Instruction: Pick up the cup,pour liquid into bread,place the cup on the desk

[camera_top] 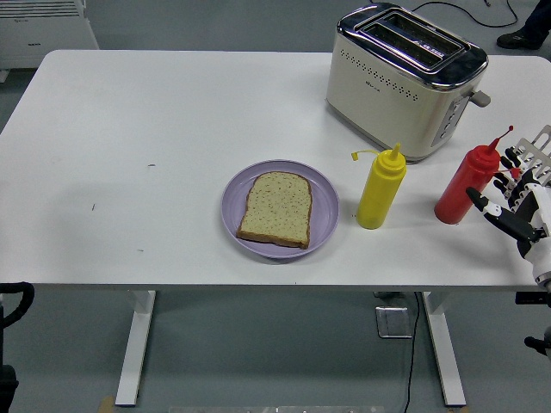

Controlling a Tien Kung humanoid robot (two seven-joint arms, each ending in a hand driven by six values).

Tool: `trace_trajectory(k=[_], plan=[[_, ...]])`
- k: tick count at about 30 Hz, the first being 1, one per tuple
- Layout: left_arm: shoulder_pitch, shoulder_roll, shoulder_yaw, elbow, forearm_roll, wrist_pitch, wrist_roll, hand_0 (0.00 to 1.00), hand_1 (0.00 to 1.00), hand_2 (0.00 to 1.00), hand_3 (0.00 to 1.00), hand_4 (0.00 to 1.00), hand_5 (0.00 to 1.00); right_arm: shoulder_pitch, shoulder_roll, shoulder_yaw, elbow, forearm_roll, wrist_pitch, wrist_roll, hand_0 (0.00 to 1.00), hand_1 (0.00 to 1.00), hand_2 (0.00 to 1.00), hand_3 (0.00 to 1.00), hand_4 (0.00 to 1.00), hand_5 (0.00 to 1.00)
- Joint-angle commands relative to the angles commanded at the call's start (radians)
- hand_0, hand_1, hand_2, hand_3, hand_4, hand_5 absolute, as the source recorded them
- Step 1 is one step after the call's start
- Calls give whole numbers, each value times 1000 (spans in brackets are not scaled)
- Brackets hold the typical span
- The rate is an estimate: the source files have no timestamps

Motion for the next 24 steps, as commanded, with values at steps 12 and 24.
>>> trace_trajectory(k=[12, 24], plan=[[3, 0, -2, 1, 0, 0, 0, 749, 756, 762, 662, 607, 998, 75, 37, -42, -44, -4, -7, 1, 986, 936, 998, 998, 938, 295], [1, 0, -6, 1, 0, 0, -1, 749, 756, 761, 663, 608, 998, 133, 66, -74, -91, 61, -79, 13, 883, 834, 850, 978, 932, 295]])
